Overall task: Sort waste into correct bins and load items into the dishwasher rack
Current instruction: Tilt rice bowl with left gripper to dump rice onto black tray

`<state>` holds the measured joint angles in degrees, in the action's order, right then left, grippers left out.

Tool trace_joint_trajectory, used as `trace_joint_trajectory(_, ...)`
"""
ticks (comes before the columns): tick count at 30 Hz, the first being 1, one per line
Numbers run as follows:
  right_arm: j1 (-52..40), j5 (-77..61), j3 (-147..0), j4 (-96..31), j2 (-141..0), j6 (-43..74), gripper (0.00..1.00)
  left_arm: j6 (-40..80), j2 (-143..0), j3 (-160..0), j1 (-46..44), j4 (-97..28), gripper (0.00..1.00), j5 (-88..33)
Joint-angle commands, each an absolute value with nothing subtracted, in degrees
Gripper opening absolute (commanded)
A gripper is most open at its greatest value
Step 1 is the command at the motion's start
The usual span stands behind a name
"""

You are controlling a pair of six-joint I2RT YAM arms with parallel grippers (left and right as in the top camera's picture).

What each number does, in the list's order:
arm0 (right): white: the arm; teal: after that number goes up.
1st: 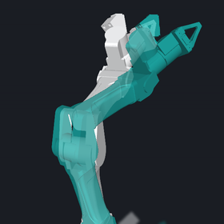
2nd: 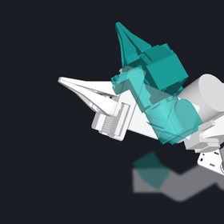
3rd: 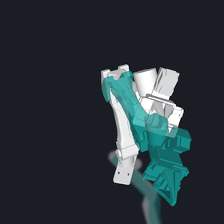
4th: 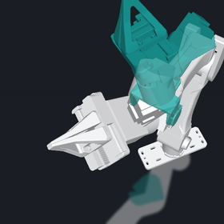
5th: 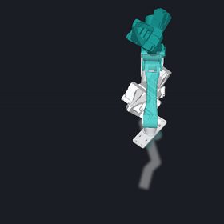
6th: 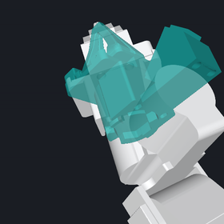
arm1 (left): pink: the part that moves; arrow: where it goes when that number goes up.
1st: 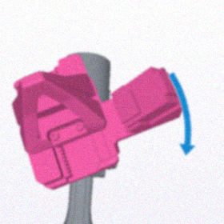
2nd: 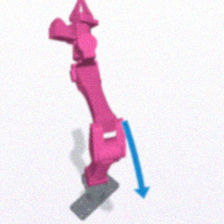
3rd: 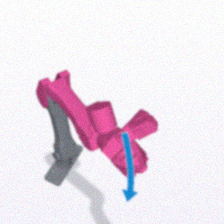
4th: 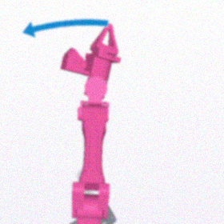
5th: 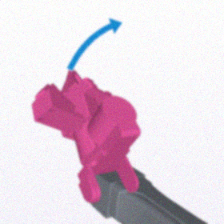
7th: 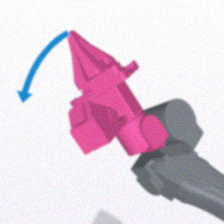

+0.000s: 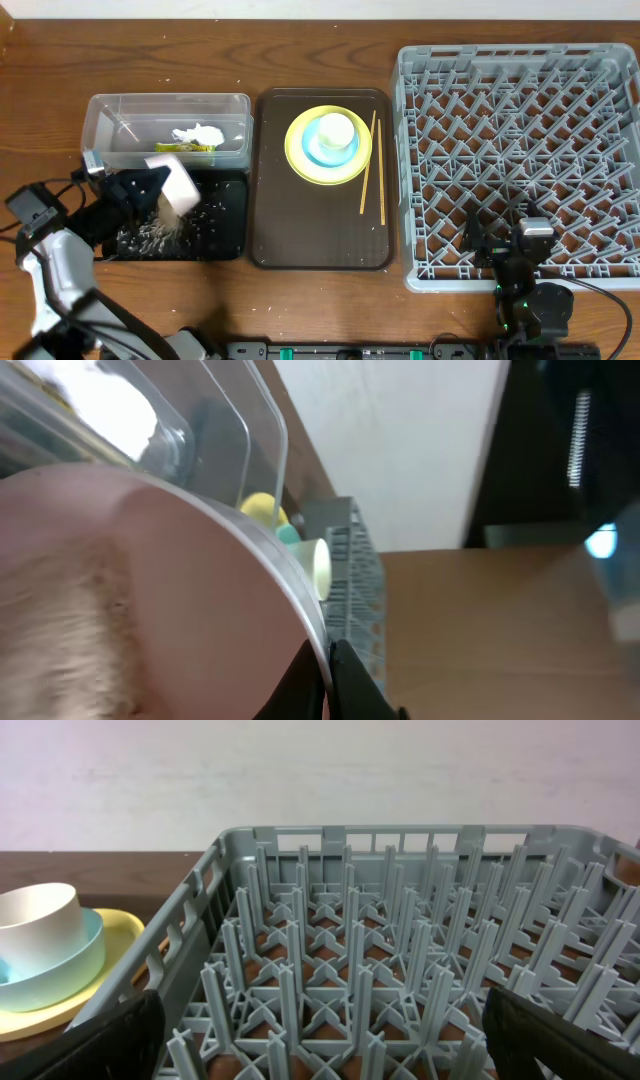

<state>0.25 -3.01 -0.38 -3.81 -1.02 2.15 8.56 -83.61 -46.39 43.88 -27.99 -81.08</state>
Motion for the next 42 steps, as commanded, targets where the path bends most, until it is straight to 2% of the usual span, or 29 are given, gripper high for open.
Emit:
trace_joint_trajectory(1, 0.58, -3.22, -0.32, -4.03, -0.93, 2.11, 0.99, 4.97, -87.2, -46.06, 44.12, -27.75, 0.06, -90.02)
trace_joint_trajectory(9, 0.58, -3.22, -0.32, -4.03, -0.93, 2.09, 0.99, 4.99, -90.98, -46.06, 44.12, -28.18, 0.06, -90.06)
trace_joint_trajectory(16, 0.58, -3.22, -0.32, -4.03, -0.93, 2.09, 0.99, 11.05, -90.96, -46.06, 44.05, -31.24, 0.06, -90.11)
trace_joint_trajectory(34, 0.58, -3.22, -0.32, -4.03, -0.93, 2.11, 0.99, 9.58, -90.43, -46.06, 42.92, -38.11, 0.06, -90.11)
trace_joint_trajectory(42, 0.58, -3.22, -0.32, -4.03, -0.93, 2.09, 0.99, 10.39, -90.43, -46.06, 42.94, -34.44, 0.06, -90.11)
